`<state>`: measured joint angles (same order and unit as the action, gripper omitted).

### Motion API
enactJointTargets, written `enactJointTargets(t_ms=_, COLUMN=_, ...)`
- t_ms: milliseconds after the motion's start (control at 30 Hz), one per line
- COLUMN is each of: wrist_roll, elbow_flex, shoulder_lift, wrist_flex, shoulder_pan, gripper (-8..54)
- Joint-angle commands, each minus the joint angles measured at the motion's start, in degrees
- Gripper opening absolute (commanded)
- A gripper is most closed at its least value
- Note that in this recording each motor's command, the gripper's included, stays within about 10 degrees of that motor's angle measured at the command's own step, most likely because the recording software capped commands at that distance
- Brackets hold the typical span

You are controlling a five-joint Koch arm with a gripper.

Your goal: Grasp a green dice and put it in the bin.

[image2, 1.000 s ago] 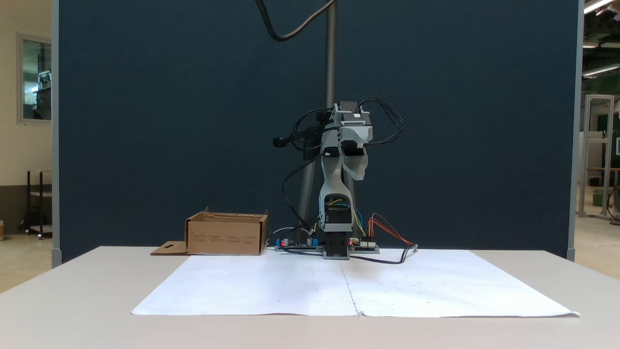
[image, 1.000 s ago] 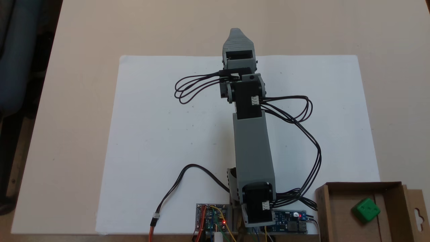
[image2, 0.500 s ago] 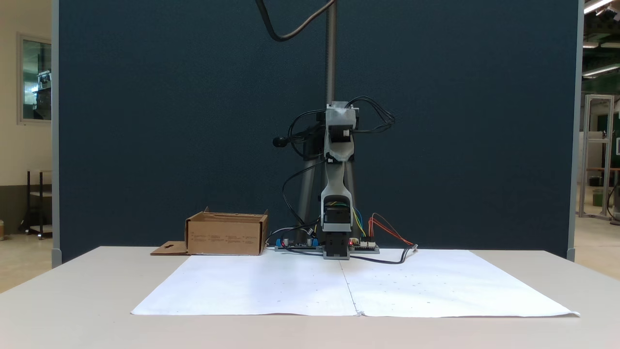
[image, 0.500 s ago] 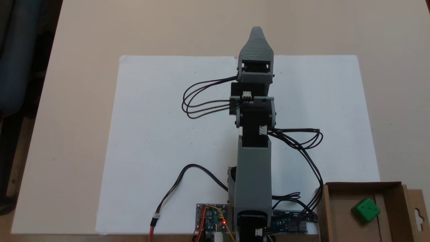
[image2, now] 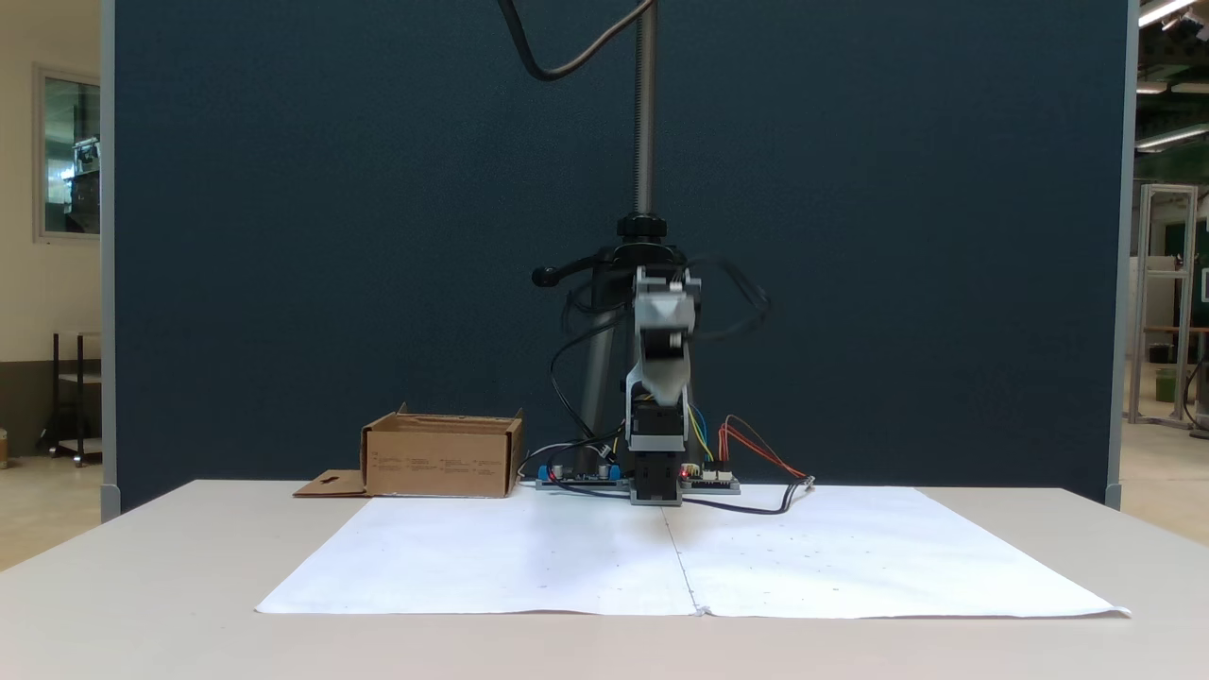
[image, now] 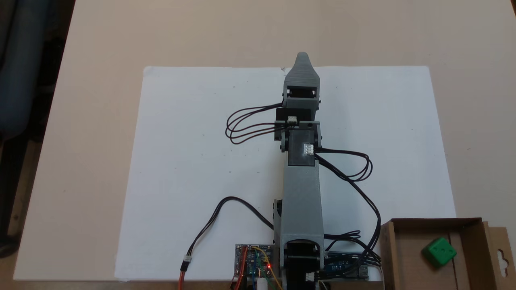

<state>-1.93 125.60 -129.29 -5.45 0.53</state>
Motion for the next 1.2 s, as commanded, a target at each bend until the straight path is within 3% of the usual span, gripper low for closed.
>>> enactJointTargets(t_ms=0, wrist_roll=-2.46, elbow_flex=1.49, shoulder_lift=-5.8, wrist_flex=9.56, shoulder_pan=1.14, gripper=46.0)
enactJointTargets(t_ms=367, wrist_roll=-2.2, elbow_flex=22.15, shoulder_lift=-6.42, wrist_flex=29.78, shoulder_pan=1.49, gripper=44.9)
enactJointTargets(t_ms=1167, wrist_roll=-2.2, elbow_flex=46.76, shoulder_lift=-6.42, wrist_flex=72.93, shoulder_pan=1.05, gripper=44.5)
